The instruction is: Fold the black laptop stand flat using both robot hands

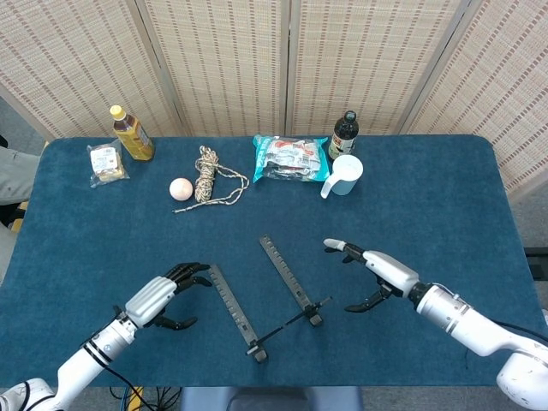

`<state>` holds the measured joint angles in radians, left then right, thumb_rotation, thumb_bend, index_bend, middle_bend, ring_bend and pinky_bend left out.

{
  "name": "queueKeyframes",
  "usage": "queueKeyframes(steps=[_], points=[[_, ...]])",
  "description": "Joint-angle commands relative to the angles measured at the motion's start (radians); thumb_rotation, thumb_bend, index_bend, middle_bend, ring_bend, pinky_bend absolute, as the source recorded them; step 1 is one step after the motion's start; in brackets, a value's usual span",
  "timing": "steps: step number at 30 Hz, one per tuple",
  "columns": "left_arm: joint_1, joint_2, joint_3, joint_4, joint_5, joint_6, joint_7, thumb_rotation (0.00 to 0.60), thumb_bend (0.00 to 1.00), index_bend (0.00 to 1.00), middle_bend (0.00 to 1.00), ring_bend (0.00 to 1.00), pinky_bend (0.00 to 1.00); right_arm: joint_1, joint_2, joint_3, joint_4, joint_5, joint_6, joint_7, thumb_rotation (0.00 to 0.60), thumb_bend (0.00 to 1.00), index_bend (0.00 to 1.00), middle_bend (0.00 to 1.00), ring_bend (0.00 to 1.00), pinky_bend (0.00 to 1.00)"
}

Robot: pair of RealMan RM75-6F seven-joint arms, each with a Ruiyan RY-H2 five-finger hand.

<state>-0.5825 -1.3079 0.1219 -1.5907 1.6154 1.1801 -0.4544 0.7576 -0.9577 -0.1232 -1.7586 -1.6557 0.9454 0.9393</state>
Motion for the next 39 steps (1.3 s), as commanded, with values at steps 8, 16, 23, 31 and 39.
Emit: queueKeyframes(steps=[8, 16, 23, 31, 39], points=[[0.066, 0.065, -0.070, -0.037, -0.067, 0.080, 0.126, 0.600, 0.25, 0.22, 0.05, 0.00, 0.02, 0.055, -0.009, 0.063, -0.061, 0.072, -0.124, -0.111, 0.600, 0.00, 0.00, 0.13, 0.04, 0.21], [0.099, 0.103, -0.098, -0.056, -0.084, 0.111, 0.182, 0.600, 0.25, 0.22, 0.05, 0.00, 0.01, 0.092, -0.092, 0.134, -0.053, 0.187, -0.194, -0.212, 0.600, 0.00, 0.00, 0.12, 0.04, 0.21], [0.120, 0.132, -0.122, -0.059, -0.094, 0.132, 0.234, 0.600, 0.25, 0.21, 0.04, 0.00, 0.01, 0.099, -0.219, 0.211, -0.025, 0.406, -0.173, -0.436, 0.600, 0.00, 0.00, 0.12, 0.04, 0.20], [0.129, 0.155, -0.152, -0.059, -0.108, 0.132, 0.269, 0.600, 0.25, 0.20, 0.04, 0.00, 0.01, 0.079, -0.332, 0.273, -0.003, 0.556, -0.025, -0.682, 0.600, 0.00, 0.00, 0.11, 0.03, 0.11], [0.096, 0.155, -0.149, -0.019, -0.114, 0.034, 0.330, 0.600, 0.25, 0.16, 0.01, 0.00, 0.00, -0.003, -0.319, 0.264, -0.021, 0.389, 0.161, -0.795, 0.600, 0.00, 0.00, 0.11, 0.03, 0.09]])
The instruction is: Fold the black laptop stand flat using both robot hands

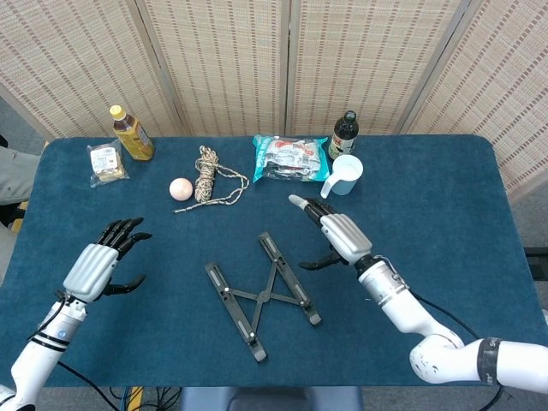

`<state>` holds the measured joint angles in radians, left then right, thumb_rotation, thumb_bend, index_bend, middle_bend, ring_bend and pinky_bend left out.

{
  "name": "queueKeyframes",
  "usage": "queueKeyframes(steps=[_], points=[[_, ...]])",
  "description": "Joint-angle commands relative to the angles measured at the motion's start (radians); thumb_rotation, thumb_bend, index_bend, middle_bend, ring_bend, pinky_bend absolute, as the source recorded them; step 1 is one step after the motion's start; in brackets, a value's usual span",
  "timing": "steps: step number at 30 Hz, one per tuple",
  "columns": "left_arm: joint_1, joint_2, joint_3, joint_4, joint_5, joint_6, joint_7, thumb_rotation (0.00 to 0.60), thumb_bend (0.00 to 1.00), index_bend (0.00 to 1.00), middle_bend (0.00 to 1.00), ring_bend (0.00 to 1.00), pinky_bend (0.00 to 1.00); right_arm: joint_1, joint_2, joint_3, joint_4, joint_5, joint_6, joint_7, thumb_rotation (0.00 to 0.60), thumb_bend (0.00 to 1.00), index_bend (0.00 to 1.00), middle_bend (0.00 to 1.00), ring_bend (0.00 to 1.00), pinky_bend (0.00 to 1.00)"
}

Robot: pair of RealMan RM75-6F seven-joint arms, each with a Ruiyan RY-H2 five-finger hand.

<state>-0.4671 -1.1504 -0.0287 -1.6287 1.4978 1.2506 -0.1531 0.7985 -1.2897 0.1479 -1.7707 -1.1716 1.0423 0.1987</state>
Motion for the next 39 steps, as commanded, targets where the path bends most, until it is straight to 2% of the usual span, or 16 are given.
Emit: queueKeyframes(steps=[1, 6, 10, 17, 25, 28, 34, 39], points=[[-0.028, -0.005, 0.002, 0.027, 0.008, -0.052, 0.035, 0.600, 0.25, 0.16, 0.01, 0.00, 0.00, -0.051, 0.021, -0.014, -0.008, -0.124, 0.078, -0.068, 0.600, 0.00, 0.00, 0.11, 0.02, 0.09], [-0.094, -0.041, 0.007, 0.086, 0.052, -0.147, 0.063, 0.600, 0.25, 0.13, 0.00, 0.00, 0.00, -0.083, 0.063, -0.056, 0.011, -0.271, 0.140, -0.177, 0.600, 0.00, 0.00, 0.11, 0.03, 0.09], [-0.146, -0.084, 0.008, 0.143, 0.084, -0.208, 0.077, 0.600, 0.25, 0.10, 0.00, 0.00, 0.00, -0.087, 0.085, -0.098, 0.032, -0.362, 0.124, -0.243, 0.600, 0.00, 0.00, 0.11, 0.02, 0.09], [-0.183, -0.147, -0.007, 0.215, 0.098, -0.220, 0.084, 0.600, 0.25, 0.09, 0.00, 0.00, 0.00, -0.092, 0.063, -0.179, 0.109, -0.491, 0.077, -0.355, 0.600, 0.00, 0.00, 0.09, 0.00, 0.09], [-0.188, -0.170, 0.004, 0.253, 0.093, -0.226, 0.043, 0.600, 0.25, 0.09, 0.00, 0.00, 0.00, -0.109, -0.029, -0.211, 0.220, -0.566, 0.072, -0.436, 0.600, 0.00, 0.00, 0.03, 0.00, 0.07], [-0.188, -0.187, 0.006, 0.272, 0.088, -0.227, 0.031, 0.600, 0.25, 0.09, 0.00, 0.00, 0.00, -0.112, -0.078, -0.218, 0.276, -0.591, 0.069, -0.467, 0.600, 0.00, 0.00, 0.00, 0.00, 0.03], [-0.190, -0.218, 0.018, 0.314, 0.087, -0.233, 0.002, 0.600, 0.25, 0.09, 0.00, 0.00, 0.00, -0.122, -0.188, -0.223, 0.390, -0.622, 0.074, -0.516, 0.600, 0.00, 0.00, 0.00, 0.00, 0.00], [-0.194, -0.244, 0.031, 0.346, 0.091, -0.245, -0.026, 0.600, 0.25, 0.07, 0.00, 0.00, 0.00, -0.128, -0.275, -0.228, 0.508, -0.676, 0.125, -0.536, 0.600, 0.00, 0.00, 0.00, 0.00, 0.00]])
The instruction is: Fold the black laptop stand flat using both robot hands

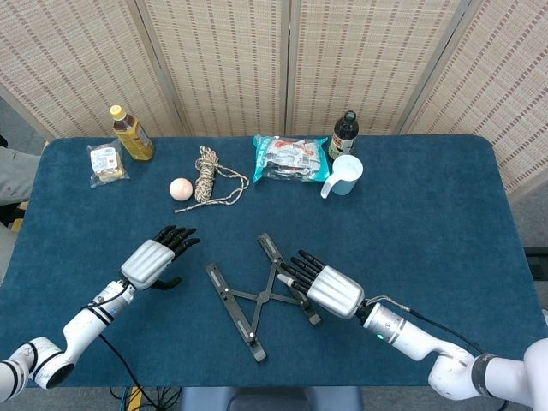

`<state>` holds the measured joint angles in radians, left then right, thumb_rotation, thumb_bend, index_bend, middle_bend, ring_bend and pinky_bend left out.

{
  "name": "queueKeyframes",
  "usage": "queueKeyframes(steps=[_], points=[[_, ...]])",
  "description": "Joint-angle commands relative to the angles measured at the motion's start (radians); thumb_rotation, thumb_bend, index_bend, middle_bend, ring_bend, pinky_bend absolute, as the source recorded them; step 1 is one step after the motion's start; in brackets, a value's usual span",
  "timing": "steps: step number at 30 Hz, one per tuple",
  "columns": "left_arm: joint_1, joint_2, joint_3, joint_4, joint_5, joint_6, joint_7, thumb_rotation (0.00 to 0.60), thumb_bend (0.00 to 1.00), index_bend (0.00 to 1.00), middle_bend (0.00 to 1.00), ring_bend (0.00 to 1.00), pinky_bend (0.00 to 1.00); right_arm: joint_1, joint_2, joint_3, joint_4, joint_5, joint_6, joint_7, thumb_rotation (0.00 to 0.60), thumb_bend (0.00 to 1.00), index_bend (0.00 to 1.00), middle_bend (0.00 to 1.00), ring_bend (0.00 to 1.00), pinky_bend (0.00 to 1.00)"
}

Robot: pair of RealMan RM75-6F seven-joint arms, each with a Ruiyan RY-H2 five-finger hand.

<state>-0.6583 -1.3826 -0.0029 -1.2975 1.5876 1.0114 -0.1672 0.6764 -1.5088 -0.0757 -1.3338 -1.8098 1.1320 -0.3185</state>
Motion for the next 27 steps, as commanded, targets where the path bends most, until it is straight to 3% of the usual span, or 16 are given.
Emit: queueKeyframes(steps=[1, 13, 27], points=[[-0.004, -0.015, 0.006, 0.019, 0.000, -0.007, -0.017, 0.600, 0.25, 0.07, 0.00, 0.00, 0.00, -0.007, -0.071, -0.005, 0.091, -0.044, 0.041, -0.020, 0.600, 0.00, 0.00, 0.00, 0.00, 0.00], [-0.008, -0.030, 0.012, 0.058, -0.017, -0.023, -0.083, 0.600, 0.25, 0.06, 0.00, 0.00, 0.00, 0.002, -0.238, -0.014, 0.327, -0.103, 0.111, 0.032, 0.600, 0.00, 0.00, 0.00, 0.00, 0.00], [-0.001, -0.039, 0.021, 0.093, -0.027, -0.024, -0.100, 0.600, 0.25, 0.06, 0.00, 0.00, 0.00, 0.039, -0.360, 0.005, 0.429, -0.117, 0.143, 0.041, 0.600, 0.00, 0.00, 0.00, 0.00, 0.00]])
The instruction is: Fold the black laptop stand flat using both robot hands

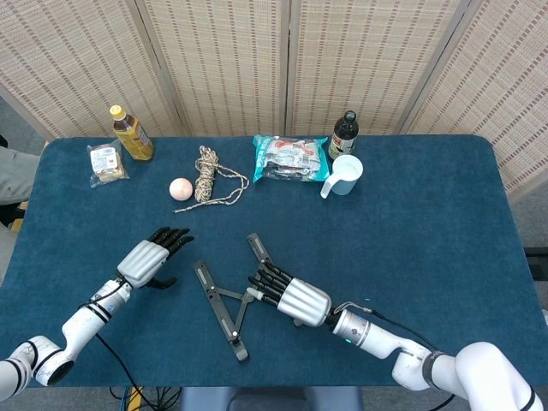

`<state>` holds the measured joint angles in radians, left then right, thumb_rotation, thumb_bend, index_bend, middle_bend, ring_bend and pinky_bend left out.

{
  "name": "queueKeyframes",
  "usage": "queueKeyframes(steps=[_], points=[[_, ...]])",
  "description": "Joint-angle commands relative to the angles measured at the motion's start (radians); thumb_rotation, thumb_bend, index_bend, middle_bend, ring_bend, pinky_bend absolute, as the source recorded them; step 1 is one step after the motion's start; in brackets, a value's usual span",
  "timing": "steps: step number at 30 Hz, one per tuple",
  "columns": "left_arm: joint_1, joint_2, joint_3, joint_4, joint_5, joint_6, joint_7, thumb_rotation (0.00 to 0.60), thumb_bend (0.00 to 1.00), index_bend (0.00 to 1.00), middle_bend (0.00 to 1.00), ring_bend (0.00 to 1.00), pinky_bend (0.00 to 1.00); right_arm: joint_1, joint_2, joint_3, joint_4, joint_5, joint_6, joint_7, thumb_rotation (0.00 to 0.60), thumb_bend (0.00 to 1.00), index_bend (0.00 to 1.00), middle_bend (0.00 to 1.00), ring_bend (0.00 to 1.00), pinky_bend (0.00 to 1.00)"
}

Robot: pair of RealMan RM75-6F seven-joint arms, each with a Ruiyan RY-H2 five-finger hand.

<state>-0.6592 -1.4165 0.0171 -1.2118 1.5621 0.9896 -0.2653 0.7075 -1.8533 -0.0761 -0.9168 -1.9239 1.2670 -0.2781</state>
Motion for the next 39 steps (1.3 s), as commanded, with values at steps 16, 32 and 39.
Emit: queueKeyframes(steps=[16, 32, 39], points=[[-0.031, -0.084, 0.000, 0.112, 0.009, -0.028, -0.037, 0.600, 0.25, 0.04, 0.00, 0.00, 0.00, 0.041, -0.085, 0.009, 0.063, -0.008, 0.034, -0.009, 0.600, 0.00, 0.00, 0.00, 0.00, 0.00], [-0.031, -0.133, 0.013, 0.185, -0.002, -0.047, -0.044, 0.600, 0.25, 0.04, 0.00, 0.00, 0.00, 0.052, -0.080, 0.003, 0.046, 0.001, 0.038, -0.020, 0.600, 0.00, 0.00, 0.00, 0.00, 0.00], [-0.026, -0.143, 0.019, 0.204, -0.007, -0.051, -0.058, 0.600, 0.25, 0.04, 0.00, 0.00, 0.00, 0.053, -0.061, 0.000, 0.033, 0.003, 0.044, -0.027, 0.600, 0.00, 0.00, 0.00, 0.00, 0.00]])
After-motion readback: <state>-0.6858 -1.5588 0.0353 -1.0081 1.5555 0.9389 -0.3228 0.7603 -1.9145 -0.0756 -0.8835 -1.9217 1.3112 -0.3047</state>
